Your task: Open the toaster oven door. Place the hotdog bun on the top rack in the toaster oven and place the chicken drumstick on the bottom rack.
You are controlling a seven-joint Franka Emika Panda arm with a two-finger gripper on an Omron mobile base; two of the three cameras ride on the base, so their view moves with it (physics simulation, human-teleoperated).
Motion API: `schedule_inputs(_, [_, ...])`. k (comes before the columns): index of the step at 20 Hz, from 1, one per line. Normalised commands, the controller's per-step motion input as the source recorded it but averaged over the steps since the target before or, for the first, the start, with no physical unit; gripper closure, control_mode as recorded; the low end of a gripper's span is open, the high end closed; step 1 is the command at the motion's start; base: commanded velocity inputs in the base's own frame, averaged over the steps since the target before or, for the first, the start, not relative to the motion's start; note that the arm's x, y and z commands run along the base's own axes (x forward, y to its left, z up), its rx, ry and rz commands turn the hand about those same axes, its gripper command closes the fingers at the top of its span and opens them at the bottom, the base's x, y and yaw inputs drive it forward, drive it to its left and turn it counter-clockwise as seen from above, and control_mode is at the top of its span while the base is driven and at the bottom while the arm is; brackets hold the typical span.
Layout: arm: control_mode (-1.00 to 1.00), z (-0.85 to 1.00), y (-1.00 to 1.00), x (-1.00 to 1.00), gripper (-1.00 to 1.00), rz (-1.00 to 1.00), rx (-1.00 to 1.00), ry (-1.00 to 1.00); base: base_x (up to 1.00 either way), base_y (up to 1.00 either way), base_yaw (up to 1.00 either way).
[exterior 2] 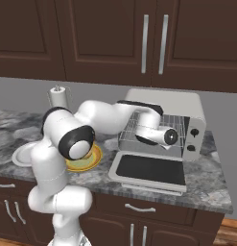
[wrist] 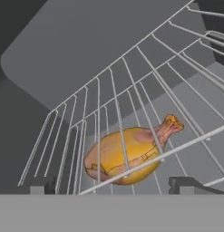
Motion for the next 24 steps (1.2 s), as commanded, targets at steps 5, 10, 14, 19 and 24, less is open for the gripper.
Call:
schedule_inputs(5, [-1.0, -0.12, -0.07, 0.15, -1.0, 0.0, 0.01, 0.0, 0.0, 0.0, 0.0])
schedule_inputs(10, [-1.0, 0.0, -0.06, 0.16, -1.0, 0.0, 0.06, 0.0, 0.0, 0.0, 0.0])
schedule_inputs(14, [-1.0, -0.03, -0.04, 0.16, -1.0, 0.0, 0.07, 0.0, 0.0, 0.0, 0.0])
schedule_inputs(19, [-1.0, -0.05, 0.0, 0.22, -1.0, 0.0, 0.03, 0.0, 0.0, 0.0, 0.0])
schedule_inputs(24, [-1.0, -0.06, 0.0, 0.18, -1.0, 0.0, 0.03, 0.0, 0.0, 0.0, 0.0])
